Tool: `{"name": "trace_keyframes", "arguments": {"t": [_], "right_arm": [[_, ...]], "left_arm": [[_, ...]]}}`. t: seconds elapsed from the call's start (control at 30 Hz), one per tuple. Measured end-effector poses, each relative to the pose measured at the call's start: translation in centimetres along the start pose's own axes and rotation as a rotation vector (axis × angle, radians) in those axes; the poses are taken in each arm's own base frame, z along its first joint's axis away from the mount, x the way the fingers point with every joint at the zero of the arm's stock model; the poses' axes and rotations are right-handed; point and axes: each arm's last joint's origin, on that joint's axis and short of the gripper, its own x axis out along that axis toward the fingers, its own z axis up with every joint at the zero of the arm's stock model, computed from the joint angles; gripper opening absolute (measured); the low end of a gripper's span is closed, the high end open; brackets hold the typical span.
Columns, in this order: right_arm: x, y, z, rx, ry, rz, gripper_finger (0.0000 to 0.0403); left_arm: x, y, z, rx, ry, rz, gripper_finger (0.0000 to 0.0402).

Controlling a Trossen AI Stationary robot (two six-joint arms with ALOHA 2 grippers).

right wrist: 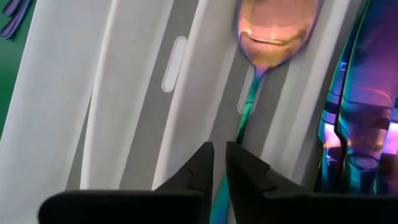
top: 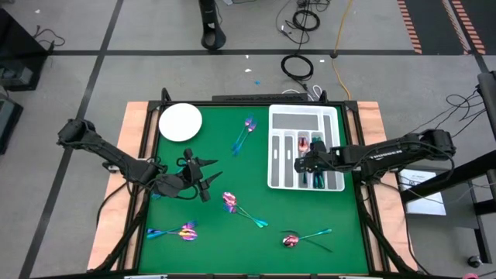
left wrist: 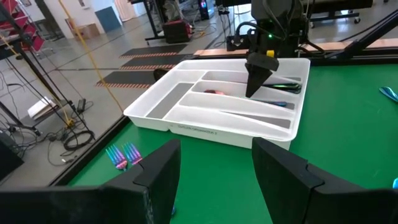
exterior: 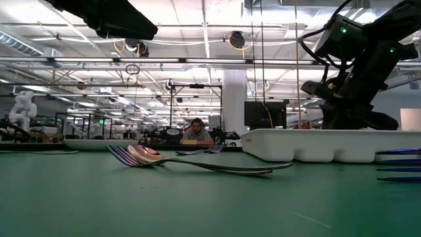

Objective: Sort silverware
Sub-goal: Put the blue spoon into the white cutlery tray

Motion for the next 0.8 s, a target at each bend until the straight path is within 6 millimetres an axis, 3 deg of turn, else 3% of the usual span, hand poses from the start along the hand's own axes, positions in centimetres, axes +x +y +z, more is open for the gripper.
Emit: {"name": "trace_keyframes", "arguments": {"t": [0.23, 0.47, 0.8], "right_arm": [[-0.6, 0.2, 0.2, -0.03, -0.005, 0.034, 0.006], [-3.0, 1.7, 1.3, -0.098, -0.052, 0.164, 0.007], [-6.2, 6.3, 1.9, -0.266, -0.18, 0.492, 0.007]], "left_arm": [[0.0, 0.0, 0.0, 0.0, 0.0, 0.0, 0.02], [0.0, 0.0, 0.0, 0.0, 0.0, -0.003, 0.02], [0.0, -0.2, 0.0, 0.019, 0.003, -0.058, 0.02]]}}
